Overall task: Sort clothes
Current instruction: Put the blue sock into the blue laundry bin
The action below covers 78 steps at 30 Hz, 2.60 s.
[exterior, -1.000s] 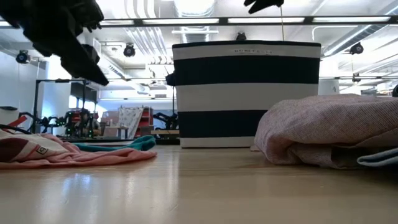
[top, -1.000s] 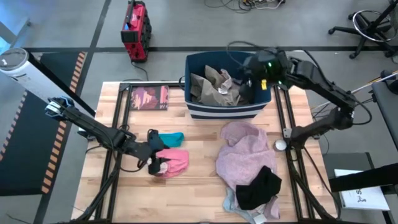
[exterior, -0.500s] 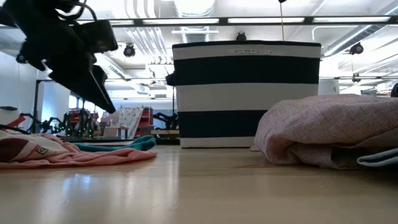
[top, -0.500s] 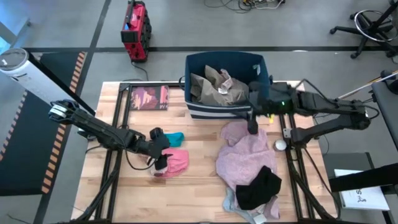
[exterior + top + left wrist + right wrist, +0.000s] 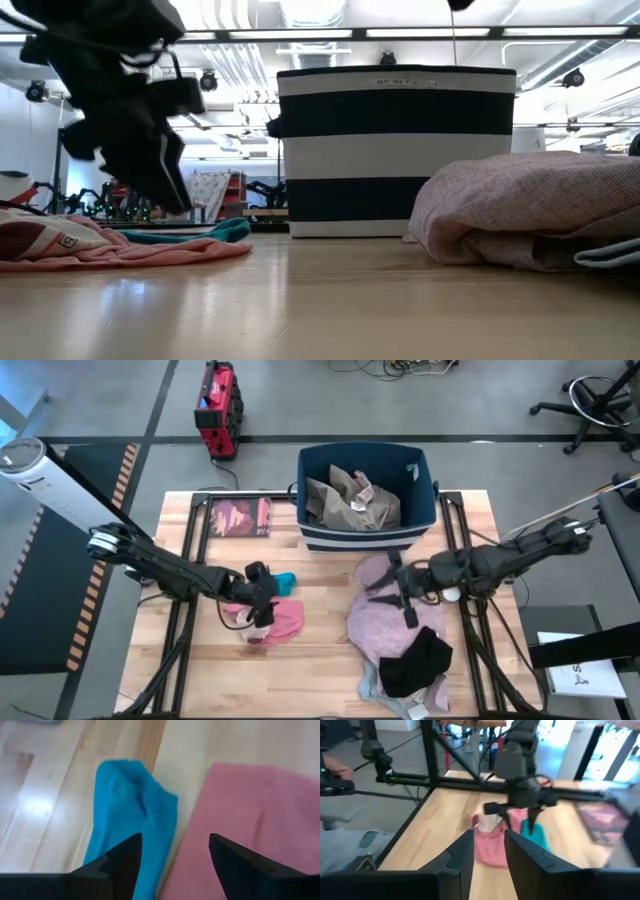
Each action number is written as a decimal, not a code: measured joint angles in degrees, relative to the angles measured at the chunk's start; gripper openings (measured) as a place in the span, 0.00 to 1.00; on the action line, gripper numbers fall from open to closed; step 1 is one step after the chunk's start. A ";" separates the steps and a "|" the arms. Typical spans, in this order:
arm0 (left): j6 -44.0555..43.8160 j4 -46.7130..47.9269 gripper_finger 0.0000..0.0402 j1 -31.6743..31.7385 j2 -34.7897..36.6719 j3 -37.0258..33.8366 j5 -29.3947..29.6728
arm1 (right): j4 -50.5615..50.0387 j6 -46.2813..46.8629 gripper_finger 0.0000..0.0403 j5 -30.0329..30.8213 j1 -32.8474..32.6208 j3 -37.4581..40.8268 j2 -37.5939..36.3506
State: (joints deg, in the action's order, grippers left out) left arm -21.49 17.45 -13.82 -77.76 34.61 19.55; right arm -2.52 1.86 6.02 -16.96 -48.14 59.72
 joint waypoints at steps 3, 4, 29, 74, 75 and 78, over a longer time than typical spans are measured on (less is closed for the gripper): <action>0.02 -0.40 0.52 1.02 -2.74 -0.02 0.01 | 2.44 1.61 0.20 0.02 -1.47 1.41 2.17; 0.02 -0.47 0.52 1.41 -3.66 -0.02 0.01 | 3.54 1.76 0.20 0.03 -1.99 1.65 3.04; 2.83 -0.57 0.01 4.36 -3.08 1.82 -1.84 | 10.08 0.37 0.06 0.03 -8.98 1.82 9.06; 39.66 17.46 0.00 30.25 -22.01 78.22 -12.14 | 8.33 3.52 0.05 -2.53 -11.29 1.82 9.38; 39.67 18.92 0.00 31.11 -23.97 80.38 -12.16 | 8.28 4.10 0.05 -2.53 -11.29 1.82 9.38; 39.41 23.15 0.01 33.42 -28.99 85.48 -12.18 | 8.26 4.70 0.05 -2.39 -11.27 1.82 9.38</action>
State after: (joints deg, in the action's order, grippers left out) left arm 17.92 40.61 19.60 -106.75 120.09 7.37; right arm 5.75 6.55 3.62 -28.23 -46.33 69.10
